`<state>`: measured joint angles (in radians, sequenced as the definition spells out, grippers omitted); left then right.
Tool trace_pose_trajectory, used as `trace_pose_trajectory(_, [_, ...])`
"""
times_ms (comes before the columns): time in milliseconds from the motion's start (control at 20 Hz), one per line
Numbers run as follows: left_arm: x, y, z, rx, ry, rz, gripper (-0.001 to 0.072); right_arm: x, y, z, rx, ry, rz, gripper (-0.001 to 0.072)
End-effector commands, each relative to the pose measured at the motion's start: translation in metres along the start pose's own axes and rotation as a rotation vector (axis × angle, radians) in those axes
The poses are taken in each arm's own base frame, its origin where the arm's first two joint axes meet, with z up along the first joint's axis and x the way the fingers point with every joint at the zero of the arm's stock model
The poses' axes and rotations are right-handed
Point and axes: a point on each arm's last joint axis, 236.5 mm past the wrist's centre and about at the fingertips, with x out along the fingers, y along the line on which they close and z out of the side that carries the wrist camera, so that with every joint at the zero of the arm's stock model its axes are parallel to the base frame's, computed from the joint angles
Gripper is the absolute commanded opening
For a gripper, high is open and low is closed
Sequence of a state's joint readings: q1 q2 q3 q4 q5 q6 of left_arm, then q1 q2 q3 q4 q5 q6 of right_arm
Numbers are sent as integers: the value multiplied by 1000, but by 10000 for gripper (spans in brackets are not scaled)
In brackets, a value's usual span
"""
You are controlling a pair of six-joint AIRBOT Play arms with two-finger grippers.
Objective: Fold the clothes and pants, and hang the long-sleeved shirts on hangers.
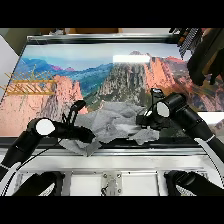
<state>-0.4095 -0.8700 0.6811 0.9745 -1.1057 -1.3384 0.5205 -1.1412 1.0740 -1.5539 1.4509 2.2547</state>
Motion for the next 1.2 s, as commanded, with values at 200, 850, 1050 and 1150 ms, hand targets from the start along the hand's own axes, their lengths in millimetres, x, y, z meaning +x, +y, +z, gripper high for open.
trace_pose_trajectory(200, [6, -15, -6, 53, 21, -17, 12, 6, -15, -8, 139, 43, -100, 330])
trace_pose_trajectory(850, [-7, 14, -3, -56, 13, 9, 12, 21, -6, -16, -100, 50, -177, 24])
trace_pose_trajectory(1050, [-20, 13, 21, -66, -63, 7, 496, -12, -1, -18, -109, -40, -88, 24])
trace_pose_trajectory(1150, [-37, -7, 57, -68, -182, -43, 619, -27, 4, -20, -112, -86, -44, 24])
